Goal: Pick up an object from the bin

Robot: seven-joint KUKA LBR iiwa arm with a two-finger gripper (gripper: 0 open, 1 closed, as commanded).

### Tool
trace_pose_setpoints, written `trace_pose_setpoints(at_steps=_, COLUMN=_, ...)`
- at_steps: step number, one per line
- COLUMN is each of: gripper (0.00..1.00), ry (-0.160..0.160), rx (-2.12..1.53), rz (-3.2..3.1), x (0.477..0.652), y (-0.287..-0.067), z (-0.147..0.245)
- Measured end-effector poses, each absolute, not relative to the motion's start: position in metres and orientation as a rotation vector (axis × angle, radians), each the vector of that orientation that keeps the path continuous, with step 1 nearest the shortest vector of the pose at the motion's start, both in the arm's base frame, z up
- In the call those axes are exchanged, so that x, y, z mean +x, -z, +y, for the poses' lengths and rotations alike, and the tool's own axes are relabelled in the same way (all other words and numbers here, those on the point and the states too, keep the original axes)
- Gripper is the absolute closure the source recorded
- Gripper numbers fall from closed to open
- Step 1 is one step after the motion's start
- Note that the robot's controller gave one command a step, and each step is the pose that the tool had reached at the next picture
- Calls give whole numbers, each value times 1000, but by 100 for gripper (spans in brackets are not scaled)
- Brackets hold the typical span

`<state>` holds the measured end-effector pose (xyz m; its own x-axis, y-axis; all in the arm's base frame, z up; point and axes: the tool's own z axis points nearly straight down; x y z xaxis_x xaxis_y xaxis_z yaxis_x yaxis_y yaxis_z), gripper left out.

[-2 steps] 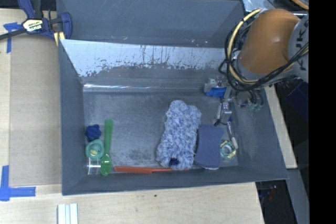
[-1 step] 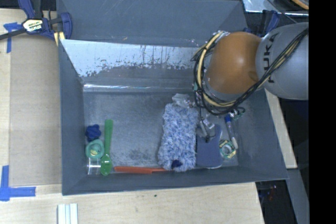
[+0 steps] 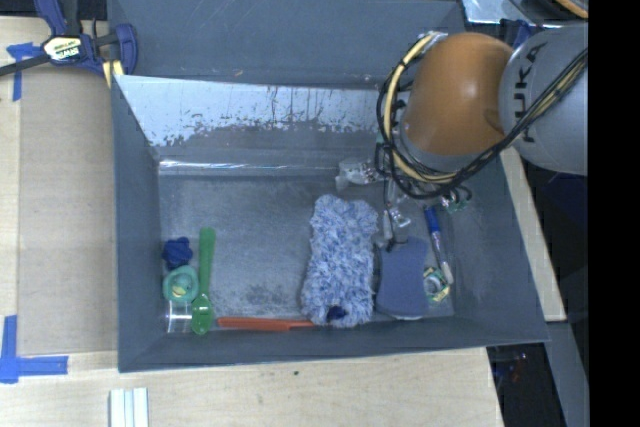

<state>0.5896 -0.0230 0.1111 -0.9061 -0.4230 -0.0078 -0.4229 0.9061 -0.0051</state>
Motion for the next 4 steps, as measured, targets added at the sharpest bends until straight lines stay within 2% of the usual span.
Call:
trace_pose_setpoints(at_steps=1, gripper=0, ry=0, rx=-911, rz=3003, x=581, y=-76, z=-23)
trace_pose_setpoints(at_steps=2, gripper=0, ry=6, rx=-1043, rz=2954, x=582, y=-71, z=26)
trace_pose_setpoints(at_steps=3, gripper=100, ry=7, rx=-923, rz=2991, x=583, y=-77, z=-18)
trace_pose_setpoints(at_steps=4, gripper=100, ry=7, rx=-923, rz=2991, x=583, y=-77, z=-18)
